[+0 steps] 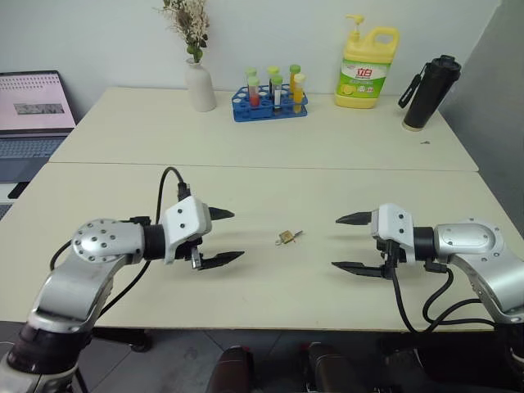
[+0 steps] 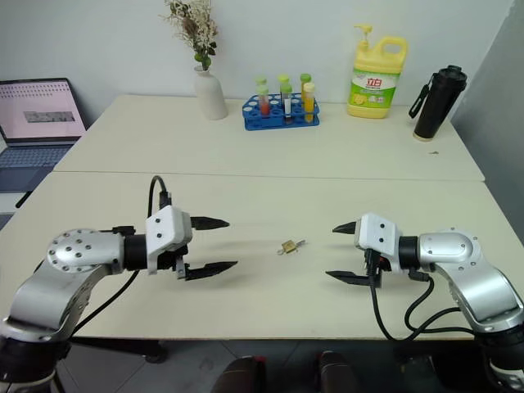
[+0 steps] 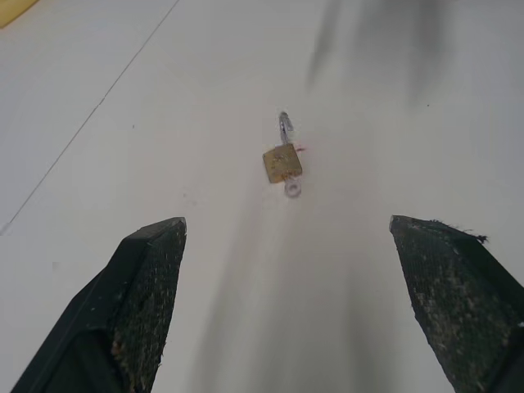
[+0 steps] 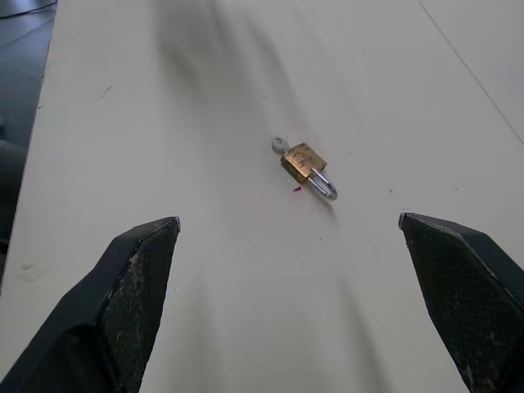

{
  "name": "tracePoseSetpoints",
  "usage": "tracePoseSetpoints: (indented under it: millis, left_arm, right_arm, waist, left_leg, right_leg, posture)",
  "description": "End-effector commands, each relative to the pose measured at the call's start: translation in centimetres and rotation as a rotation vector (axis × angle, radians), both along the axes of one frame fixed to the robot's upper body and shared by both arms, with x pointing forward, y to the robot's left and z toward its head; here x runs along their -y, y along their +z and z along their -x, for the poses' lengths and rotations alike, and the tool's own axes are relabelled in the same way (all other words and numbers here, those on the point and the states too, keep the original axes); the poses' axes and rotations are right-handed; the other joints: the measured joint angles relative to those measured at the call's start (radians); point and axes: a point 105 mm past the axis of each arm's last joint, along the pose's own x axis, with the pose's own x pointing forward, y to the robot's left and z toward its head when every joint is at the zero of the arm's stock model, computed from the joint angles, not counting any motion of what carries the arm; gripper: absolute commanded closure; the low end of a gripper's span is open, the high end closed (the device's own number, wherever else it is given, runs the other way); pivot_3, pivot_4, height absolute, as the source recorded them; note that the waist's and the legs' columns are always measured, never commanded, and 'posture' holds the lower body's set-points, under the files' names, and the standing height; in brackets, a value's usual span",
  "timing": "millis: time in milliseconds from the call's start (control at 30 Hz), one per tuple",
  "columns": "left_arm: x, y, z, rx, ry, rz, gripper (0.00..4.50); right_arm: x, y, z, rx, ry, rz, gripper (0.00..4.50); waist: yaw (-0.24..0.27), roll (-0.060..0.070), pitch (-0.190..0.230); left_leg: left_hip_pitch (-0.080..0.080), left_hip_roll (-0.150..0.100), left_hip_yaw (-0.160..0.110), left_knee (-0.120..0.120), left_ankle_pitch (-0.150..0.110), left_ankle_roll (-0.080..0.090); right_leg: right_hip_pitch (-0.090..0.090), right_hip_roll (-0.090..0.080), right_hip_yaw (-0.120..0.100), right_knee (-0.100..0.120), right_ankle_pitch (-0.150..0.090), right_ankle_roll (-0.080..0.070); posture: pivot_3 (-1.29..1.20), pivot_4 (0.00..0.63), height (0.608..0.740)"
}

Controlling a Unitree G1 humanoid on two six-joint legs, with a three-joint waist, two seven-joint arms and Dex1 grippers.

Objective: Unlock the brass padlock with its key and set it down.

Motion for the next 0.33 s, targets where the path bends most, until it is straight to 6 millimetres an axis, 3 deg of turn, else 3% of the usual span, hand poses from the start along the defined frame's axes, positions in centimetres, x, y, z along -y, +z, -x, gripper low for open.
tracePoseSetpoints:
  millis: [33, 333]
  left_arm:
    - [-0.03, 1.31, 0.76, 0.026, 0.003, 0.017, 0.32]
    - [0.42, 1.41, 0.39, 0.039, 0.003, 0.03, 0.32]
  right_arm:
    - [0.51, 0.72, -0.1, 0.018, 0.036, 0.015, 0.0]
    - [0.68, 0.52, -0.32, 0.012, 0.051, 0.022, 0.0]
  waist:
    - [0.0, 0.0, 0.0]
    - [-0.006, 0.0, 0.0]
  left_leg:
    - [0.0, 0.001, 0.0, 0.0, 0.0, 0.0]
    - [0.0, 0.001, 0.0, 0.0, 0.0, 0.0]
  right_leg:
    - [0.0, 0.0, 0.0, 0.0, 0.0, 0.0]
    - [0.0, 0.0, 0.0, 0.0, 0.0, 0.0]
  posture:
    - [0.0, 0.15, 0.74]
    - [0.0, 0.15, 0.74]
